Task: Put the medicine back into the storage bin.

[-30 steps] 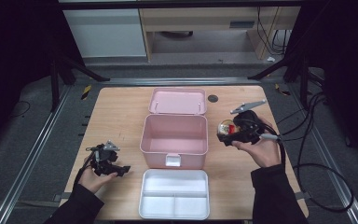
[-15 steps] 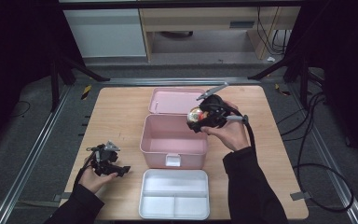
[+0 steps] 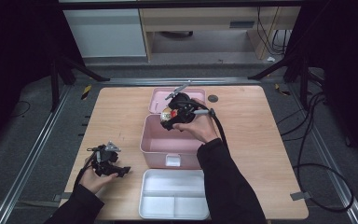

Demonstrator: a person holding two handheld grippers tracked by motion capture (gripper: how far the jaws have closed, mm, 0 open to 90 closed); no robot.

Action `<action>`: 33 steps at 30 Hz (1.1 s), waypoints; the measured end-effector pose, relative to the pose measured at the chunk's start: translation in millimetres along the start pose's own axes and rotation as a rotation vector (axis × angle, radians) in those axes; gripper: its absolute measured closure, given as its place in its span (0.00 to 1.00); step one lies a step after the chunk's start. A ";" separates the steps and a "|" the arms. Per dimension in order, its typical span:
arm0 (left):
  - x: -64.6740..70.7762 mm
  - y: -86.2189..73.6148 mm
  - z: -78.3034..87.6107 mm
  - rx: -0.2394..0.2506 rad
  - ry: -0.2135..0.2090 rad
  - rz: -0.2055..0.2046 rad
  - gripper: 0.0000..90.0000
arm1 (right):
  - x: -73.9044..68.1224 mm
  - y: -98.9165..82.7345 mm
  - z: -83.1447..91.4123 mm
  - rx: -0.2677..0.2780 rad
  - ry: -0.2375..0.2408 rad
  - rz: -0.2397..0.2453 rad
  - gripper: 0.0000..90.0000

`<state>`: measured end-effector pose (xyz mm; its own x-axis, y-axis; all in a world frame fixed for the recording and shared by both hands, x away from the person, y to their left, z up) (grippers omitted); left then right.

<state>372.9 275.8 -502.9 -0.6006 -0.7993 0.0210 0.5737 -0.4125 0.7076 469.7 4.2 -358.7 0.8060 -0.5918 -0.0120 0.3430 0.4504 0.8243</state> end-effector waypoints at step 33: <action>0.9 -2.0 -1.6 -0.009 -0.004 -0.007 0.32 | -16.5 -43.0 -103.4 -0.248 0.037 0.050 0.22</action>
<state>372.1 275.2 -505.5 -0.6067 -0.7947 0.0185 0.5741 -0.4219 0.7017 491.5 63.7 -452.5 0.8403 -0.5422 0.0007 0.4068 0.6314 0.6602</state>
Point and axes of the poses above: each handheld gripper's, and its own axes: z roughly backward along the jaws, y roughly out of its top, x roughly to its right, the point moved 2 cm from there along -z, roughly forward along the jaws, and after that the axes turned 14 degrees about x, right-handed, at the moved point
